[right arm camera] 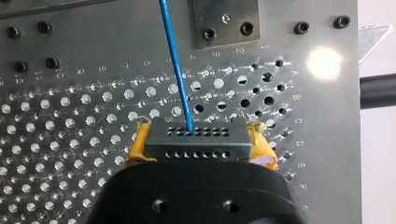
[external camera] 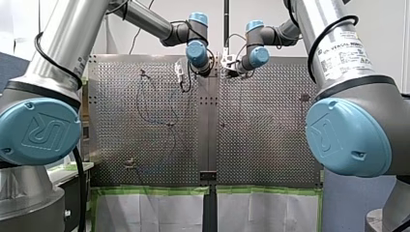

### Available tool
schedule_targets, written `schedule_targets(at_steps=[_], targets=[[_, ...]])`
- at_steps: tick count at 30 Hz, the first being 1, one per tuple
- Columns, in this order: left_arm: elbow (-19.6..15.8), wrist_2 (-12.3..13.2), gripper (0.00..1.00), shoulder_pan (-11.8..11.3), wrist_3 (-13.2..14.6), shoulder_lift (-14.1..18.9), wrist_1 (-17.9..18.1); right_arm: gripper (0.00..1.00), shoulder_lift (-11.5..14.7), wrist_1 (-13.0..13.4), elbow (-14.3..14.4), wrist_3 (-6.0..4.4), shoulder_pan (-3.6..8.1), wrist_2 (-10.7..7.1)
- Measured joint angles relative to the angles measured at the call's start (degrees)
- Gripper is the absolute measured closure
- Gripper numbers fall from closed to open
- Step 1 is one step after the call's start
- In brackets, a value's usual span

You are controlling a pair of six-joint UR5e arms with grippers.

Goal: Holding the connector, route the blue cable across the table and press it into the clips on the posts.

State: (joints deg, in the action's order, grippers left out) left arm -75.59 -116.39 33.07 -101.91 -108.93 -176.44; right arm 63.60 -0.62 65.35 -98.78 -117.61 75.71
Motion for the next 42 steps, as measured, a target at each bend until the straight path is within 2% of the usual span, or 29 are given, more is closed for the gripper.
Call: schedule_targets(at_steps=[5, 14, 25, 32, 37, 39, 40, 41, 42], targets=[[1.1, -0.3, 0.00, -0.4, 0.0, -0.4, 0.2, 1.00, 0.0, -0.1, 0.0, -0.02, 0.30, 0.01], [1.4, 1.4, 0.00, -0.7, 0.0, -0.6, 0.2, 1.00, 0.1, -0.1, 0.0, -0.03, 0.39, 0.06], [6.3, 0.8, 0.00, -1.3, -0.1, -5.4, 1.8, 1.00, 0.1, 0.0, 0.0, -0.02, 0.41, 0.06], [7.0, 1.4, 0.00, -1.7, -0.1, -6.2, 1.5, 1.00, 0.1, 0.0, 0.0, -0.03, 0.41, 0.06], [7.0, 0.9, 0.00, -1.4, 0.0, -7.5, 1.0, 1.00, 0.1, 0.0, 0.0, -0.04, 0.38, 0.06], [7.1, 0.4, 0.27, -1.3, 0.1, -7.7, 1.0, 1.00, 0.1, 0.0, 0.0, -0.06, 0.36, 0.06], [7.1, 0.1, 0.27, -1.3, 0.2, -7.7, 1.0, 1.00, 0.1, 0.0, 0.0, -0.06, 0.36, 0.06], [7.1, -0.1, 0.33, -1.3, 0.3, -7.8, 1.0, 1.00, 0.1, 0.0, 0.0, -0.07, 0.36, 0.06], [7.1, -0.3, 0.56, -1.3, 0.3, -7.8, 1.1, 1.00, 0.1, 0.0, 0.0, -0.07, 0.34, 0.06]])
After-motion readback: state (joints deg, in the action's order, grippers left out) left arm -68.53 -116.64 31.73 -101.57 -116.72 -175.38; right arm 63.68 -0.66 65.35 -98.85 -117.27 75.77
